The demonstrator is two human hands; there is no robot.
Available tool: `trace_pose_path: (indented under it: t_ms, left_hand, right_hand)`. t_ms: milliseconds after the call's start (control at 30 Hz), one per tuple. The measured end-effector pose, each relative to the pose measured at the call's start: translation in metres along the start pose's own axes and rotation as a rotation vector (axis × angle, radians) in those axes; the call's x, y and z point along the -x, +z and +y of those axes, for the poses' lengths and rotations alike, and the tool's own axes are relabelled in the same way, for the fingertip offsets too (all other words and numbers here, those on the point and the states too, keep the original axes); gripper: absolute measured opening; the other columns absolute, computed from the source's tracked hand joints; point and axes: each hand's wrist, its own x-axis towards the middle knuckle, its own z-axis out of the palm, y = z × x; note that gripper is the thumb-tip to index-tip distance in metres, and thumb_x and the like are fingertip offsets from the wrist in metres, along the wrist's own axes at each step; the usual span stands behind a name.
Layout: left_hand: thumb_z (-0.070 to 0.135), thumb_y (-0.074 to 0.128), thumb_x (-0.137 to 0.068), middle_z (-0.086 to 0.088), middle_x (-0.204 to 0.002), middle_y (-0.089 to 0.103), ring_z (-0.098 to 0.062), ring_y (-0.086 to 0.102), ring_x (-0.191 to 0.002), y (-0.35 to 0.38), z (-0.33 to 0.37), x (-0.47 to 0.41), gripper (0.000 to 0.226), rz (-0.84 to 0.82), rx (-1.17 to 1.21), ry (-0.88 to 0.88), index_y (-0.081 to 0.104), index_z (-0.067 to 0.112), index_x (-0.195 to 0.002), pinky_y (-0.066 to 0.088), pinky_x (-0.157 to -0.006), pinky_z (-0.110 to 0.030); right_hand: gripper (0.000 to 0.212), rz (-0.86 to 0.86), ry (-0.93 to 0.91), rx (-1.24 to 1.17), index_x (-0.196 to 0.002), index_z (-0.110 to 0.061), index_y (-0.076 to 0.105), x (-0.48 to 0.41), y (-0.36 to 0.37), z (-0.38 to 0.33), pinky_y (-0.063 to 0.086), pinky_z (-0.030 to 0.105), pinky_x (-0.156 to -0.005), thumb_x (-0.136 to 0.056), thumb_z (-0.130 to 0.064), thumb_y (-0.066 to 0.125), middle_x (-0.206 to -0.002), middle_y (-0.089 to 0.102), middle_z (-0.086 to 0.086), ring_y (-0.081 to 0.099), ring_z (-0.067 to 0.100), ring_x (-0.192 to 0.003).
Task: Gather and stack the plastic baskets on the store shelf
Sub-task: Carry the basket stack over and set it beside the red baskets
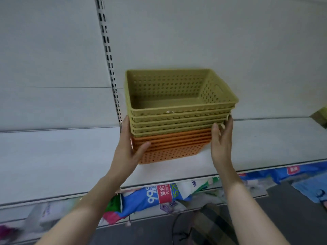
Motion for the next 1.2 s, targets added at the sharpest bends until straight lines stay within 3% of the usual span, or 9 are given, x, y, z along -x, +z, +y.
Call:
trace_pose_path:
  t_ms: [100, 167, 233, 367, 467, 667, 767, 1067, 1200]
  left_hand:
    - [0.033, 0.07, -0.085, -0.004, -0.158, 0.029, -0.021, 0.033, -0.144, 0.013, -0.031, -0.002, 0.096, 0.067, -0.038, 0.019, 0.005, 0.023, -0.155, 0.037, -0.111, -0.052]
    - [0.042, 0.071, -0.08, -0.006, -0.155, 0.033, -0.022, 0.037, -0.141, 0.02, -0.052, -0.004, 0.1, 0.094, 0.011, 0.008, 0.007, 0.024, -0.155, 0.038, -0.11, -0.053]
    - [0.048, 0.071, -0.077, -0.002, -0.148, 0.044, -0.016, 0.046, -0.135, 0.027, -0.065, -0.003, 0.101, 0.099, 0.054, -0.009, 0.011, 0.025, -0.154, 0.041, -0.109, -0.049]
    - [0.046, 0.068, -0.078, 0.002, -0.141, 0.054, -0.01, 0.053, -0.127, 0.034, -0.072, -0.002, 0.094, 0.139, 0.121, 0.003, 0.016, 0.024, -0.153, 0.044, -0.108, -0.044]
    - [0.042, 0.064, -0.084, 0.008, -0.133, 0.06, -0.007, 0.057, -0.121, 0.027, -0.06, -0.003, 0.082, 0.178, 0.14, -0.018, 0.021, 0.029, -0.152, 0.045, -0.106, -0.045]
    - [0.043, 0.063, -0.084, 0.011, -0.129, 0.063, -0.008, 0.06, -0.118, -0.004, -0.013, 0.011, 0.078, 0.192, 0.163, -0.092, 0.024, 0.034, -0.15, 0.046, -0.104, -0.049]
    - [0.041, 0.065, -0.083, 0.011, -0.129, 0.063, -0.007, 0.06, -0.119, -0.024, 0.024, 0.026, 0.076, 0.221, 0.21, -0.118, 0.028, 0.034, -0.149, 0.046, -0.105, -0.045]
    - [0.041, 0.066, -0.085, 0.007, -0.126, 0.066, -0.009, 0.065, -0.112, -0.09, 0.123, 0.079, 0.068, 0.351, 0.251, -0.125, 0.036, 0.036, -0.145, 0.052, -0.099, -0.042]
    - [0.037, 0.063, -0.087, 0.01, -0.12, 0.067, -0.002, 0.066, -0.103, -0.131, 0.149, 0.107, 0.061, 0.463, 0.227, -0.082, 0.04, 0.032, -0.143, 0.054, -0.092, -0.033]
  right_hand:
    - [0.058, -0.086, 0.035, 0.005, -0.153, -0.03, 0.025, 0.003, 0.008, 0.039, 0.034, 0.003, -0.099, -0.1, -0.046, 0.042, -0.145, 0.045, -0.019, 0.042, -0.016, -0.127]
    - [0.058, -0.105, 0.054, -0.054, -0.15, -0.038, 0.023, 0.001, 0.015, 0.052, 0.032, -0.003, -0.09, -0.096, -0.051, 0.04, -0.131, 0.042, -0.038, 0.04, -0.032, -0.112]
    - [0.055, -0.089, 0.03, -0.119, -0.149, -0.041, 0.02, -0.003, 0.021, 0.06, 0.033, -0.006, -0.086, -0.098, -0.046, 0.04, -0.126, 0.038, -0.044, 0.04, -0.036, -0.107]
    - [0.053, -0.05, -0.037, -0.183, -0.151, -0.038, 0.026, -0.001, 0.028, 0.065, 0.038, -0.002, -0.09, -0.101, -0.044, 0.042, -0.131, 0.045, -0.04, 0.046, -0.022, -0.119]
    - [0.049, -0.049, -0.055, -0.161, -0.148, -0.042, 0.031, 0.003, 0.028, 0.053, 0.038, 0.0, -0.091, -0.101, -0.047, 0.043, -0.128, 0.046, -0.042, 0.046, -0.024, -0.116]
    - [0.054, -0.095, -0.068, -0.114, -0.148, -0.036, 0.035, 0.023, 0.014, 0.007, 0.041, 0.027, -0.106, -0.097, -0.046, 0.051, -0.139, 0.055, -0.017, 0.052, -0.004, -0.125]
    - [0.054, -0.129, -0.094, -0.136, -0.146, -0.035, 0.039, 0.036, 0.003, -0.031, 0.043, 0.023, -0.102, -0.095, -0.043, 0.055, -0.137, 0.057, -0.015, 0.054, -0.001, -0.125]
    - [0.058, -0.201, -0.156, -0.2, -0.143, -0.034, 0.044, 0.068, -0.002, -0.139, 0.044, 0.039, -0.108, -0.089, -0.046, 0.061, -0.13, 0.061, -0.018, 0.058, 0.003, -0.121]
    - [0.059, -0.249, -0.225, -0.231, -0.145, -0.03, 0.043, 0.089, 0.024, -0.178, 0.044, 0.03, -0.107, -0.091, -0.048, 0.062, -0.131, 0.06, -0.017, 0.056, -0.001, -0.121]
